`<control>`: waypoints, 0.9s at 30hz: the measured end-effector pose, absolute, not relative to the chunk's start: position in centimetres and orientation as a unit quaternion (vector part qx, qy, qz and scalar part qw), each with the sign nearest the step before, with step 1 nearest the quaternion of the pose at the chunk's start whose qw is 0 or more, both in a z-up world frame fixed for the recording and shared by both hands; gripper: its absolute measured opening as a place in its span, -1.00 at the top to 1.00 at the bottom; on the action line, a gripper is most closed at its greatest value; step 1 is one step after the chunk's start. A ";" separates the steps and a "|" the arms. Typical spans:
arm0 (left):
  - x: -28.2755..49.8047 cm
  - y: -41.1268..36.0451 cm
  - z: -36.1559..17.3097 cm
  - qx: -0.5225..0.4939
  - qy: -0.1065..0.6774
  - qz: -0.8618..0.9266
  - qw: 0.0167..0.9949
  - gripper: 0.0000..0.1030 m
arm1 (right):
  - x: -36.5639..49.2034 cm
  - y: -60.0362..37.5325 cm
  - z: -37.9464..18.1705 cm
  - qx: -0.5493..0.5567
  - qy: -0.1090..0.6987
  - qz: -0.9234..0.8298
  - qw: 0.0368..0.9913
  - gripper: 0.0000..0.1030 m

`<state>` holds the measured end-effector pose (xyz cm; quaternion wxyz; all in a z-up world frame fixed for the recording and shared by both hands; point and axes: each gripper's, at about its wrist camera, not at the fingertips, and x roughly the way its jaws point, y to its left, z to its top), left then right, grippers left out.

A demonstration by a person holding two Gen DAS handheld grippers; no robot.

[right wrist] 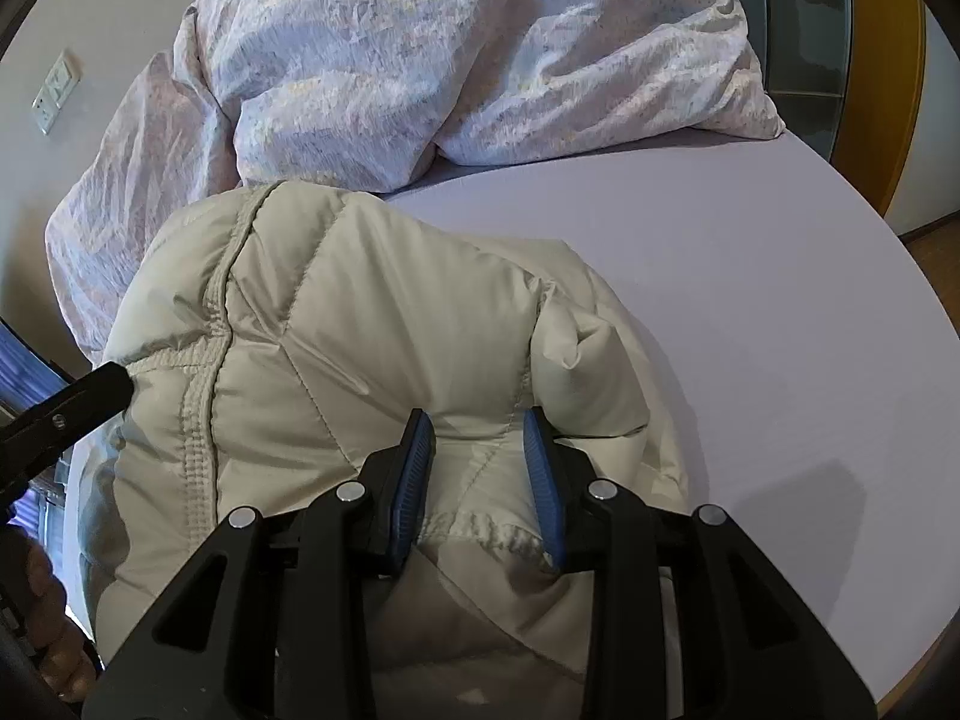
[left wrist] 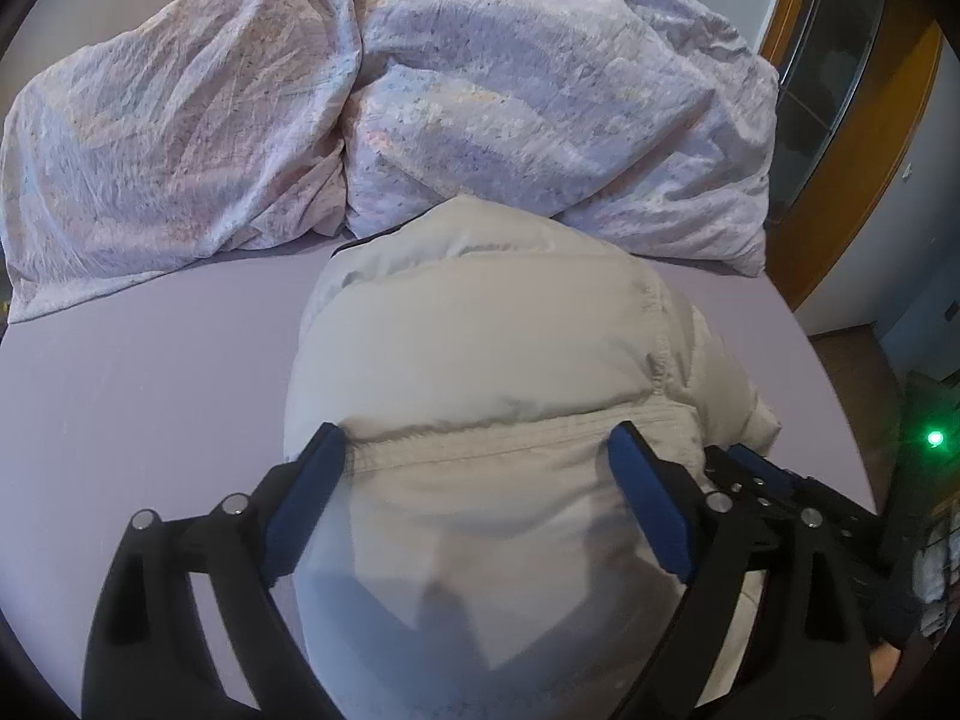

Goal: Fold large clothes
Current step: 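Press the folded jacket bundle flat with both grippers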

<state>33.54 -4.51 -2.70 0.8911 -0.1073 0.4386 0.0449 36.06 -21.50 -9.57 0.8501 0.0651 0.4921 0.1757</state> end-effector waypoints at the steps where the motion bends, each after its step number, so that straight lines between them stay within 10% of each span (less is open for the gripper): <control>1: 33.6 -4.6 -3.0 -0.102 0.439 0.047 0.892 -0.81 | 36.1 -21.5 -9.6 0.065 0.491 0.176 0.851 0.36; 27: 32.2 -4.8 -5.7 -0.082 0.409 0.087 0.905 -0.96 | 35.2 -19.8 -8.0 -0.009 0.469 0.147 0.871 0.31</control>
